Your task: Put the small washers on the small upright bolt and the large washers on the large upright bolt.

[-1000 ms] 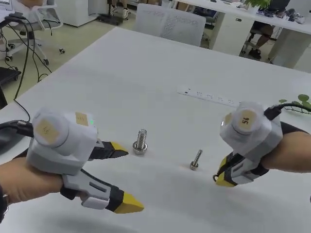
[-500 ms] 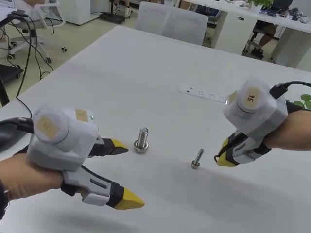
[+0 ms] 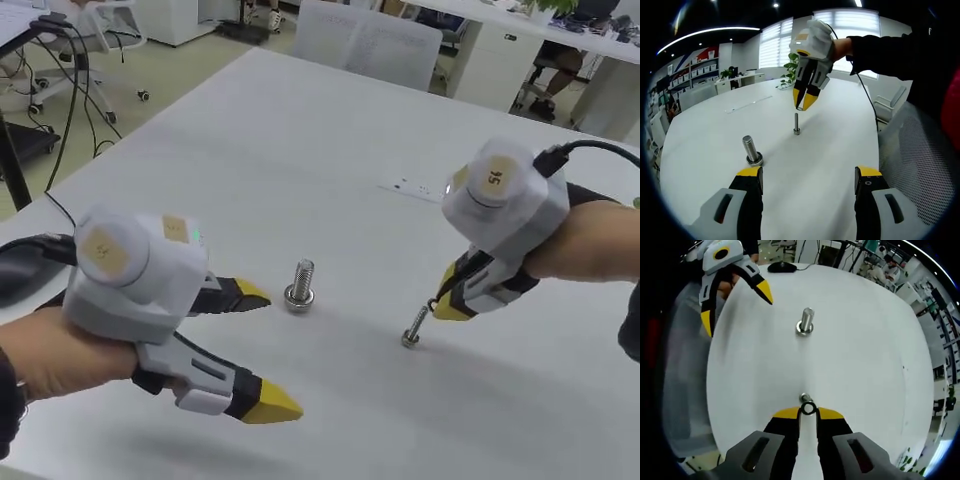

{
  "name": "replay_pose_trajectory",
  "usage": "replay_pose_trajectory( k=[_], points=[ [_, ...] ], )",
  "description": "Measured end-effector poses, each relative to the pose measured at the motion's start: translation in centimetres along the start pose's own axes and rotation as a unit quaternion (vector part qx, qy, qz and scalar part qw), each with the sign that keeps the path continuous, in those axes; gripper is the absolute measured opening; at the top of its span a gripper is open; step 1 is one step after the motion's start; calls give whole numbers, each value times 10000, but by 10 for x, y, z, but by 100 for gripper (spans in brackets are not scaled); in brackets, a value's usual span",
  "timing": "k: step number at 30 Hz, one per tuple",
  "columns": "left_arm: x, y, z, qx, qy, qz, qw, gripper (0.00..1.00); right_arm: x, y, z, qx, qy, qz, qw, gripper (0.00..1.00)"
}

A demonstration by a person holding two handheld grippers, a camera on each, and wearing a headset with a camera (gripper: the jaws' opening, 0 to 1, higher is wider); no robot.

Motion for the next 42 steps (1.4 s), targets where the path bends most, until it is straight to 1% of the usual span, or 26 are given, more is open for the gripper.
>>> replay_pose_trajectory(
  k=[12,23,34,42],
  points=[
    [-2,0,-1,-29,-12,23,10000,74,8,0,2,-51,92,97,9999,13],
    [-2,1,-2,-54,-8,22,10000,74,13,0,3,-48,119,167,9998,13],
    [-2,3,-3,-78,0,17,10000,73,23,-2,2,-5,159,257,9995,13],
    [-1,4,-3,-77,14,22,10000,73,37,-1,0,66,205,337,9992,13]
  ],
)
Point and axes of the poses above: the centre of the closed fingertips' face, and the gripper's own axes: x roughly forward along the fingers, y roughly to its left, z roughly out of its top, the point moved 1 cm from there along -x, roughly backward along the fingers, and after that the axes turned 6 degrees about y, right-handed, at the moved point
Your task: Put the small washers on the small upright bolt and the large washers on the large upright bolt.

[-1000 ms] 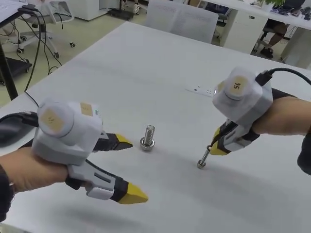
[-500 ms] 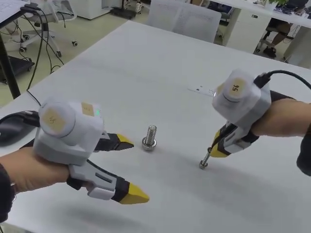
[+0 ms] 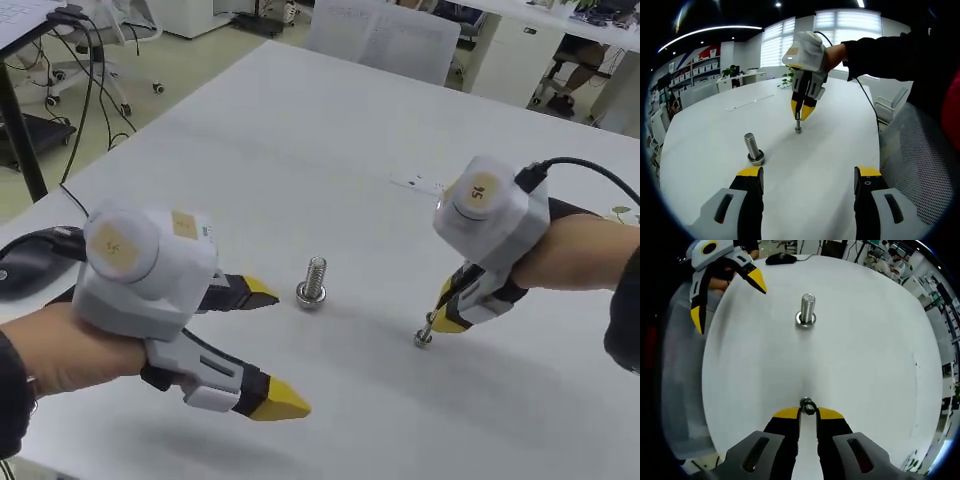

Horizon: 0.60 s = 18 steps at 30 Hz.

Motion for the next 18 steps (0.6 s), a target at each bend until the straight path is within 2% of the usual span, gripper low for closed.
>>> replay_pose_trajectory(
  k=[10,18],
  points=[
    [0,1,0,-19,10,13,10000,73,17,0,-2,109,37,129,9999,13],
    [1,1,0,-27,15,17,10000,73,20,3,-3,147,58,171,9997,13]
  ],
)
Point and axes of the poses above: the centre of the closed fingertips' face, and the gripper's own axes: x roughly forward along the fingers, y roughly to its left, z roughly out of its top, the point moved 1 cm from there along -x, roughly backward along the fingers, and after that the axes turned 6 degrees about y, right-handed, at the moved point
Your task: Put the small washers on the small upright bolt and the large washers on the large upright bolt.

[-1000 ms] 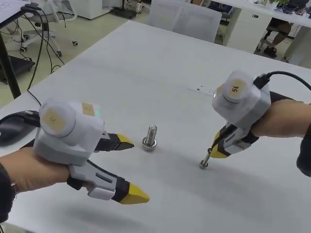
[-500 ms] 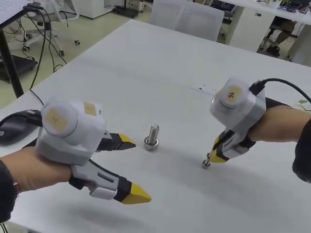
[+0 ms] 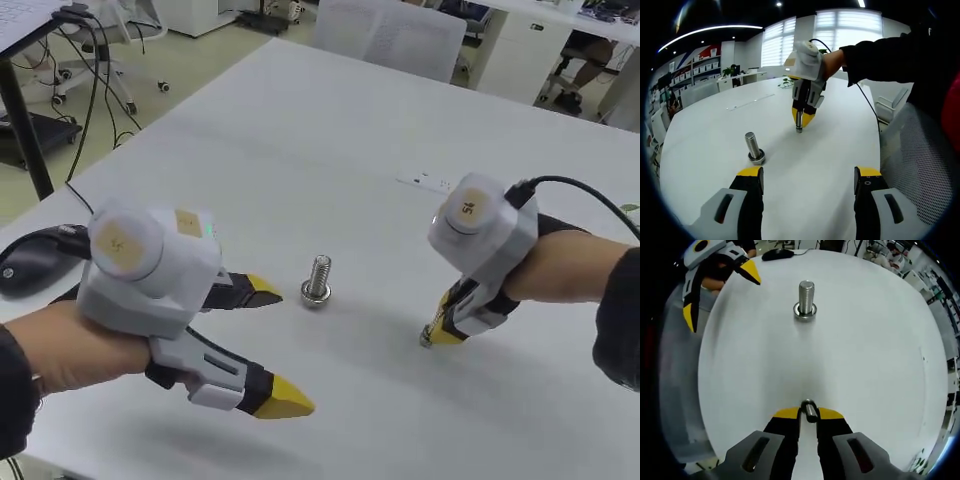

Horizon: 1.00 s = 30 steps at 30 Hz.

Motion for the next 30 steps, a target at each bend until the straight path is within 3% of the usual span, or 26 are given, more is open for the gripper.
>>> replay_pose_trajectory(
  k=[21,30],
  points=[
    [3,0,1,15,10,-27,10000,73,2,3,-4,115,-99,31,9999,16],
    [5,-2,1,33,13,-58,10000,73,-2,-2,-14,249,-191,-60,9995,20]
  ],
)
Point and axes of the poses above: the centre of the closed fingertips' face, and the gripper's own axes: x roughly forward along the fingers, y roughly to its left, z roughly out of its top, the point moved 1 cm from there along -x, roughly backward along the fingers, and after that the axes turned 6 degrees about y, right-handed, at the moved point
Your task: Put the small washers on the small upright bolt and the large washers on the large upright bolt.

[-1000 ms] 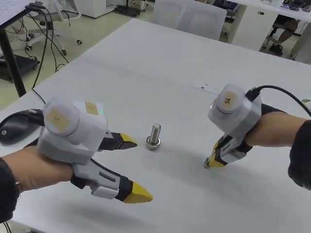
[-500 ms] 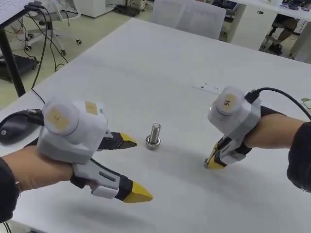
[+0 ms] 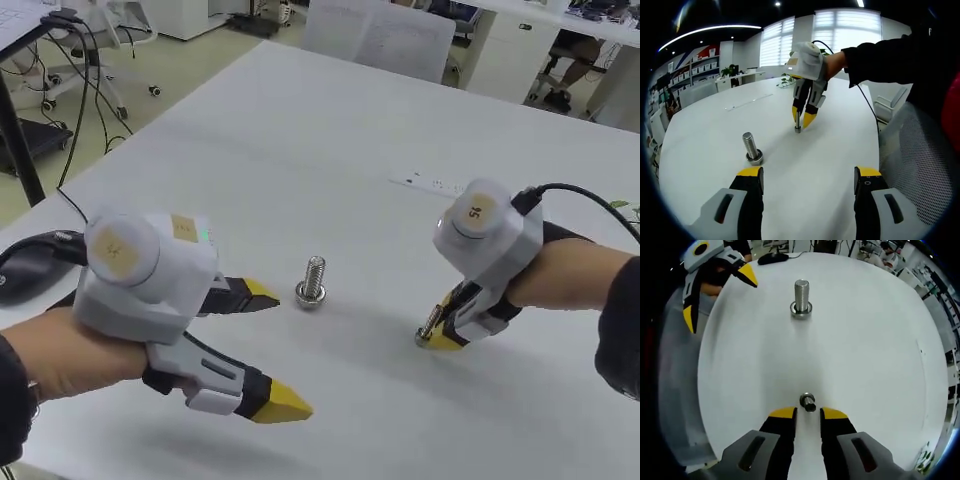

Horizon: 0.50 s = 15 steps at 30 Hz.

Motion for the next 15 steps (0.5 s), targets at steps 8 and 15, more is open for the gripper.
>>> replay_pose_trajectory(
  k=[8,15],
  points=[
    [0,-2,0,14,-2,-20,10000,73,-5,-1,-8,152,-136,-108,9997,32],
    [-1,-5,-1,29,19,-52,10000,73,-9,0,-9,366,-483,-224,9979,51]
  ],
)
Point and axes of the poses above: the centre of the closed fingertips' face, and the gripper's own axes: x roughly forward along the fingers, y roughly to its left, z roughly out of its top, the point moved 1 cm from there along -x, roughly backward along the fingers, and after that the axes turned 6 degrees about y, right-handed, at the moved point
